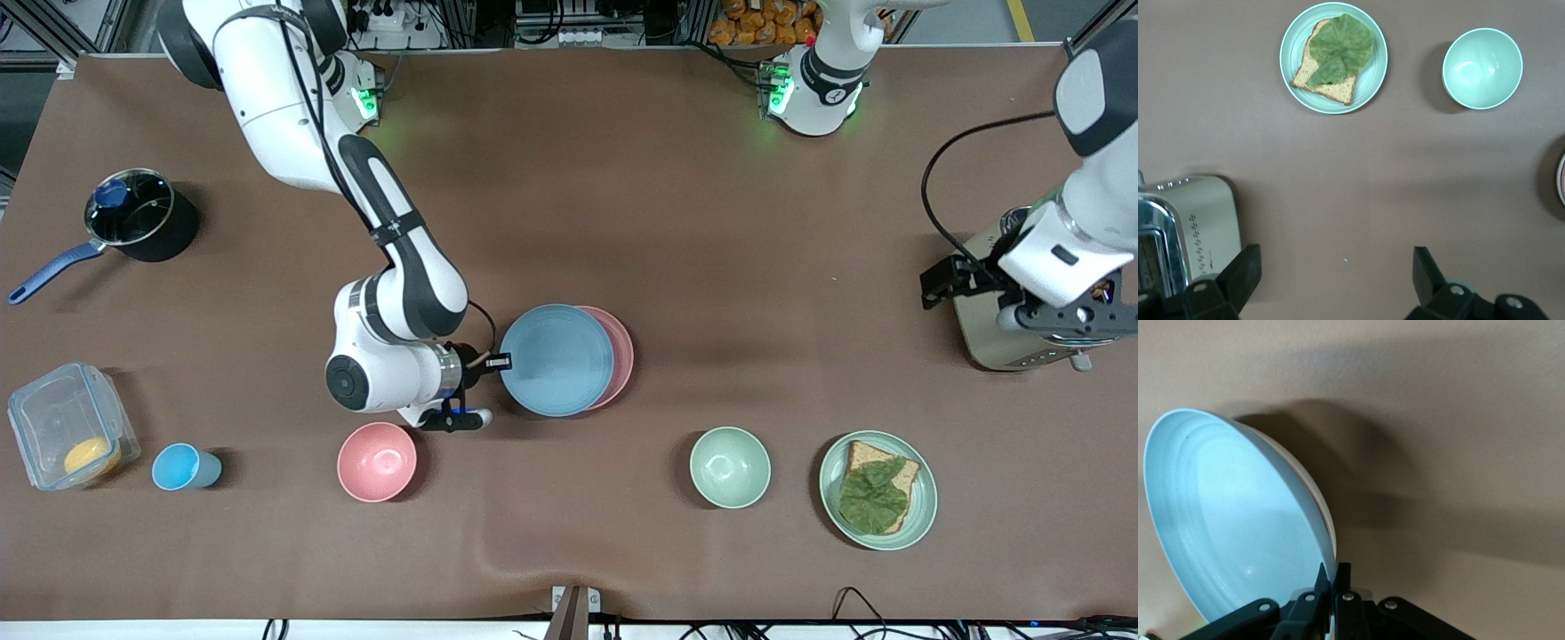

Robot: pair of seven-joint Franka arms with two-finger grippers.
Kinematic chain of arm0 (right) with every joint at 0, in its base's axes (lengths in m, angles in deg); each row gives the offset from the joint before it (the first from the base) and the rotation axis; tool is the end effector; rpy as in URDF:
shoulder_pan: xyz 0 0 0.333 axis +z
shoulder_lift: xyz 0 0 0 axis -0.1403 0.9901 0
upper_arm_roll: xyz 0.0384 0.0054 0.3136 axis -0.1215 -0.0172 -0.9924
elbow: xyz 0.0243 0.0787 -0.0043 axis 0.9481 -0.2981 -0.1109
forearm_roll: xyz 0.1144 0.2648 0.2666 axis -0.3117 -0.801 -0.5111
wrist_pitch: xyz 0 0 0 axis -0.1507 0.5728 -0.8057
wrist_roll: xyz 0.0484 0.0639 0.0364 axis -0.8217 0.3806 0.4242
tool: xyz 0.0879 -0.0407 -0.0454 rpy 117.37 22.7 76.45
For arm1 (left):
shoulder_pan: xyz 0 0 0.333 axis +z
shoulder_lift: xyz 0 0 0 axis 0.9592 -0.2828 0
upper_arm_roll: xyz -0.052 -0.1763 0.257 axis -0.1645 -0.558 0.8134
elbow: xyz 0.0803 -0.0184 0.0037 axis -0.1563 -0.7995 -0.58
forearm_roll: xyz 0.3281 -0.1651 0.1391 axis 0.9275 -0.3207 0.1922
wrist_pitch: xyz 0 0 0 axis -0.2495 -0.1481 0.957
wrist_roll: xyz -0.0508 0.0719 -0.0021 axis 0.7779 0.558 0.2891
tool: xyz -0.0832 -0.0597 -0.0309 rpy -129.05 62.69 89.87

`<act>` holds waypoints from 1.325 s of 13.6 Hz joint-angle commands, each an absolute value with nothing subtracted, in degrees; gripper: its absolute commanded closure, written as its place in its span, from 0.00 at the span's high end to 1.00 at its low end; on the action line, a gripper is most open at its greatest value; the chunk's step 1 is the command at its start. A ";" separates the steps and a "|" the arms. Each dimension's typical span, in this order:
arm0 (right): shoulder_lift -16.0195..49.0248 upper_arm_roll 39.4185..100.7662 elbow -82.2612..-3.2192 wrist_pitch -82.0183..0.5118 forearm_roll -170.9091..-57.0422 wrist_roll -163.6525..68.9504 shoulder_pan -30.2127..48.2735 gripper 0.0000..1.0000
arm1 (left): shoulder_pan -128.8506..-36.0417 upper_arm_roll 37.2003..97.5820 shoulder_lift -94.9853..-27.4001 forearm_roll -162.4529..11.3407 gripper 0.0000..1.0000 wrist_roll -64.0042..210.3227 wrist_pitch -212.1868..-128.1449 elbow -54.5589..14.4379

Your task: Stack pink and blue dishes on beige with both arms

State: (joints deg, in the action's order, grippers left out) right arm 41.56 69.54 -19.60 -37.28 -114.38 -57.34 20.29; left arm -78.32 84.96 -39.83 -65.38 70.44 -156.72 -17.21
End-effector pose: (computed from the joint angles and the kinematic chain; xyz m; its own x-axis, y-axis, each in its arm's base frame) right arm 0.6438 0.3383 0.2191 0.9494 0.0985 -0.2982 -0.0399 -0.9039 -0.4258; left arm 0.5885 -0.0539 0.5472 0.9984 -0.0341 0.0449 -0.0334 -0.9993 -0.0166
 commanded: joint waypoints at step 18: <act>40.77 72.54 -18.52 -31.51 -114.69 -56.78 14.54 1.00 | -80.25 85.10 -39.34 -66.65 1.00 75.50 -157.86 -17.49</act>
